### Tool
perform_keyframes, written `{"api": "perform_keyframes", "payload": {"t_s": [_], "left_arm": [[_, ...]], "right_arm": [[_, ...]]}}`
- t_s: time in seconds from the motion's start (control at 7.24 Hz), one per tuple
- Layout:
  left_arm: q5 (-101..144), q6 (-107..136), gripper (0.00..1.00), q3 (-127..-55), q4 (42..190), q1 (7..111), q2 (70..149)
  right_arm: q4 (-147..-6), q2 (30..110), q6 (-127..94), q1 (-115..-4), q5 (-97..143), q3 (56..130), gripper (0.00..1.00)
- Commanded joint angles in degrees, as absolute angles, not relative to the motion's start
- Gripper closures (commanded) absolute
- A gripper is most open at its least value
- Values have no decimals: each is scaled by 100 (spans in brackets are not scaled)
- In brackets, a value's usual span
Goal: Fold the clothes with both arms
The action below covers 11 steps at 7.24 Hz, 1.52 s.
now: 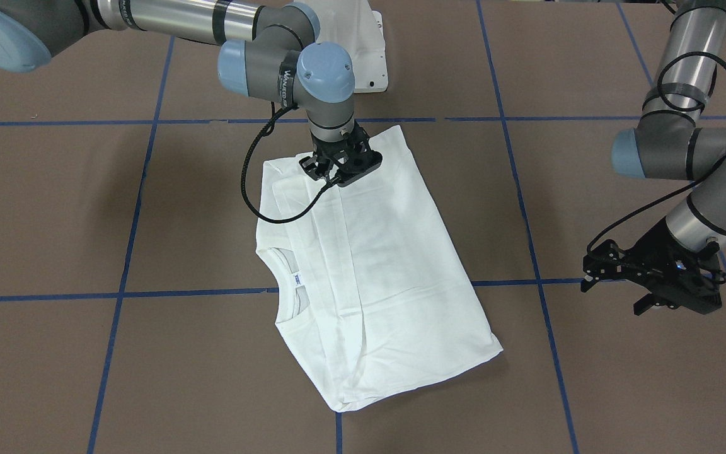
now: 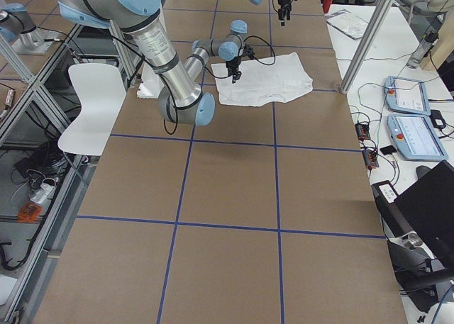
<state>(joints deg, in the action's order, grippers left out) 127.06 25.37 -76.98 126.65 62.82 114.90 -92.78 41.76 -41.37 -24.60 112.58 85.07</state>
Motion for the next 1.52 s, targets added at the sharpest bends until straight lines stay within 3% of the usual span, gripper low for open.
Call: {"api": "perform_keyframes", "payload": {"t_s": [0.0, 1.24, 1.38], "left_arm": [[12709, 2540, 0, -7699, 12665, 6284, 11487], [12700, 2540, 0, -7726, 12665, 6284, 11487], [12700, 2540, 0, -7726, 12665, 6284, 11487]], "right_arm": [[-9597, 4140, -3929, -2452, 11224, 8481, 57], [-9659, 3893, -3726, -2409, 11048, 8121, 59], [-9668, 3920, -3727, -2408, 11048, 8121, 63]]}}
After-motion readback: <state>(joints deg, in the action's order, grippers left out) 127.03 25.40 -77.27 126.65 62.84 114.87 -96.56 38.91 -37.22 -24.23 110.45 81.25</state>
